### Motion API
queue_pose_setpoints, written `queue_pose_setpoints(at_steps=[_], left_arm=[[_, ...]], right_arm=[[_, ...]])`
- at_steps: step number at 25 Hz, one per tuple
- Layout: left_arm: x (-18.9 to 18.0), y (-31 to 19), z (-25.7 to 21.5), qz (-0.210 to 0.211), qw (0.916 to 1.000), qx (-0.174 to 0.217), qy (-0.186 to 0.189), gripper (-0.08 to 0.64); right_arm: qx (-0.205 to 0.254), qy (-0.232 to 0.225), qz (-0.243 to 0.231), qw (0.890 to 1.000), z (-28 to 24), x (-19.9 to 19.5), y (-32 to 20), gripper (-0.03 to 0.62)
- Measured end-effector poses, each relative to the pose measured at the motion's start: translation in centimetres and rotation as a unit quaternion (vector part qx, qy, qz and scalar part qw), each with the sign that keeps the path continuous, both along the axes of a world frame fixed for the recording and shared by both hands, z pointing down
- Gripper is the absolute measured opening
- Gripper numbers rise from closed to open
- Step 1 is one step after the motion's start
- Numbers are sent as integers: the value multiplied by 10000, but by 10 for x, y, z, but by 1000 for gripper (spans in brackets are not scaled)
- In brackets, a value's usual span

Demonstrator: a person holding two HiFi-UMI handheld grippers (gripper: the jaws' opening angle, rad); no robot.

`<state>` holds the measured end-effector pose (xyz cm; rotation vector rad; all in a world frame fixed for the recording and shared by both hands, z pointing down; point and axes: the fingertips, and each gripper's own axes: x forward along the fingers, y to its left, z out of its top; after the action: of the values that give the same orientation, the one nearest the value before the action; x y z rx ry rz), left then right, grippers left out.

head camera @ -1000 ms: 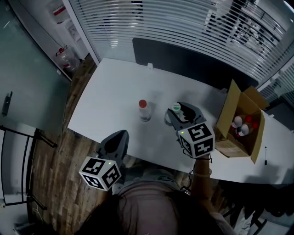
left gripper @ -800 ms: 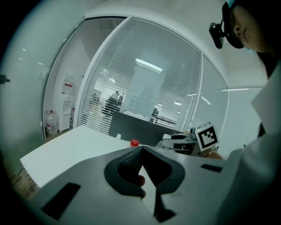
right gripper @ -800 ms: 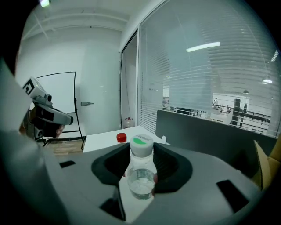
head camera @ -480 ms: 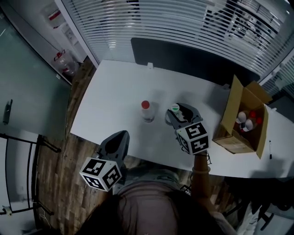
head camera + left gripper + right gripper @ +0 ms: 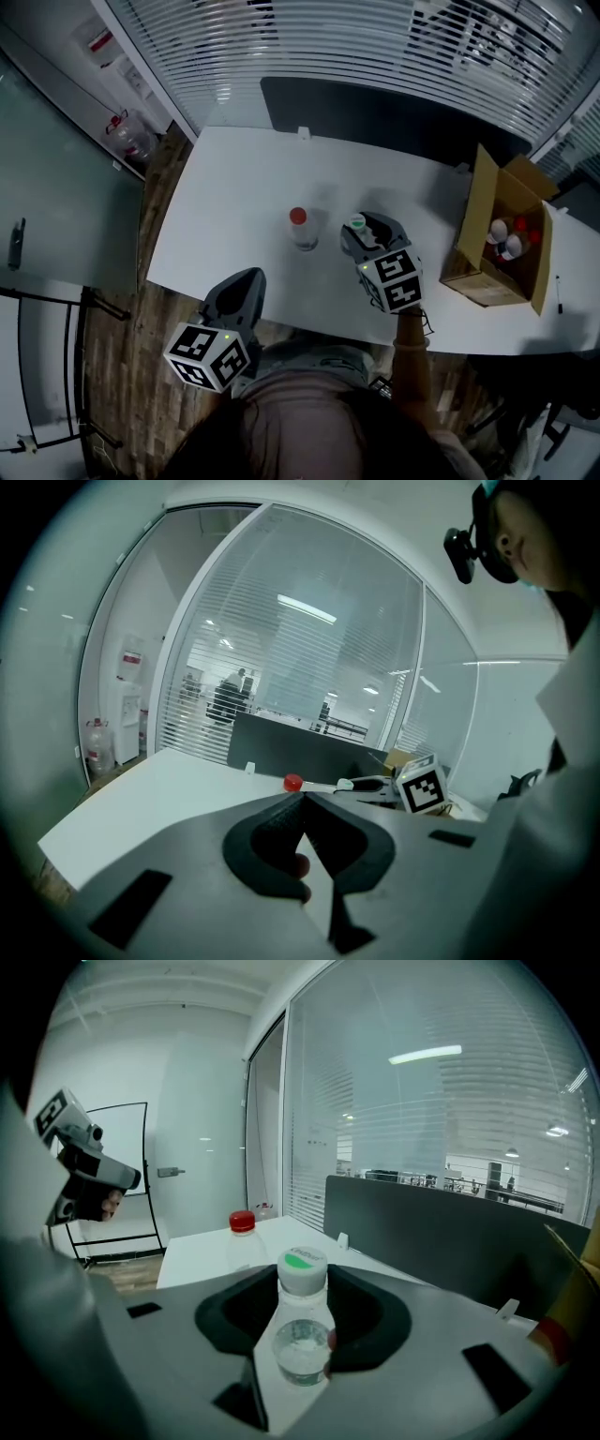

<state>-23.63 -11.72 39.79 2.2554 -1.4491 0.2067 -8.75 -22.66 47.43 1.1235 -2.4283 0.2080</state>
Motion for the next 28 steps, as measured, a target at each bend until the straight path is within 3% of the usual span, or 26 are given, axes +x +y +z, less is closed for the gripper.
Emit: queue_pose_setpoints(at_steps=[28], left_arm=[[12,-7,1,343,9994,6,22,8]], right_arm=[[-65,-287,96,9995,-11,8,10,173]])
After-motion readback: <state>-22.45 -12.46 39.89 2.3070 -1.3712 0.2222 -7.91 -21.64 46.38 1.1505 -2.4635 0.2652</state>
